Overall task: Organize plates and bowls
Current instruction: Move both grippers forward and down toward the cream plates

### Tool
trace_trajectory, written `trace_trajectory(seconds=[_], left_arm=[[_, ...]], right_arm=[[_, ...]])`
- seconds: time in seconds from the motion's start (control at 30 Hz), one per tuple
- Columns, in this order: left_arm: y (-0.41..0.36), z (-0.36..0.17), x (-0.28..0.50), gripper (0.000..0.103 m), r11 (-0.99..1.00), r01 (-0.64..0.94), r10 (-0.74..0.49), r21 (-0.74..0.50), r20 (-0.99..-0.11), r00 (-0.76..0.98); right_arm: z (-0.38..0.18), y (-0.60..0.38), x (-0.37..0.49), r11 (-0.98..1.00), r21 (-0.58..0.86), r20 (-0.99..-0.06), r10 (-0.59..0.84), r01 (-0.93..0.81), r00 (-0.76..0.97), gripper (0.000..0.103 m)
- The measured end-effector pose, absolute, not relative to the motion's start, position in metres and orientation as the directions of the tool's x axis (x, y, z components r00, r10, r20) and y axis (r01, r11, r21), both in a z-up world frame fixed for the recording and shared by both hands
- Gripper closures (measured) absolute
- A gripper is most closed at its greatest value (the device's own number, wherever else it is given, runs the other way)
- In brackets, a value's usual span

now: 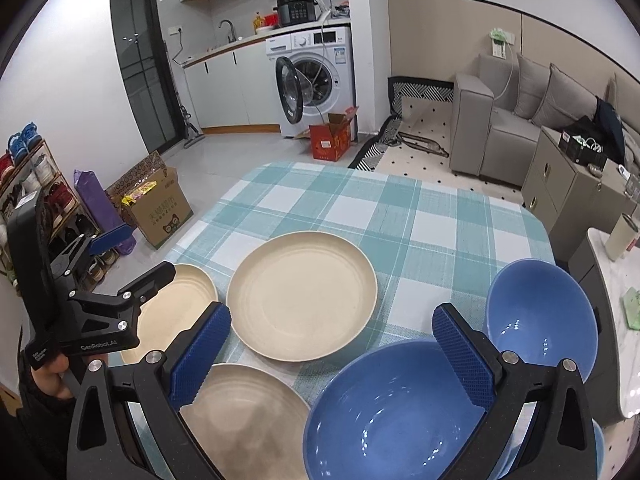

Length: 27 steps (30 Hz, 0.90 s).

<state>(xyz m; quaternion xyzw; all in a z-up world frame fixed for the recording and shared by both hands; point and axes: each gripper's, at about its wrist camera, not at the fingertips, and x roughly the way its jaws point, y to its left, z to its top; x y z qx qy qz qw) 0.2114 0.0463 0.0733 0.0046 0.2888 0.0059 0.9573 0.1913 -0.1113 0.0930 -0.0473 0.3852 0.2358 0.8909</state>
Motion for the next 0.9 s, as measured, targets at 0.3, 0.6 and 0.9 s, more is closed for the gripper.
trace_trajectory(seconds=[0.3, 0.6, 0.9], left_arm=[[0.046, 0.059, 0.236, 0.000, 1.000, -0.010, 0.013, 0.008, -0.616, 0.787], [0.049, 0.043, 0.257, 0.000, 1.000, -0.005, 0.005, 0.002, -0.662, 0.749], [0.047, 0.030, 0.275, 0.000, 1.000, 0.000, 0.012, 0.017, -0.699, 0.715]], right_arm=[[0.070, -0.097, 0.228, 0.898, 0.094, -0.774, 0.337, -0.429, 0.535, 0.000], [0.049, -0.084, 0.258, 0.906, 0.085, -0.817, 0.302, -0.415, 0.491, 0.001], [0.030, -0.073, 0.283, 0.907, 0.075, -0.858, 0.270, -0.415, 0.436, 0.004]])
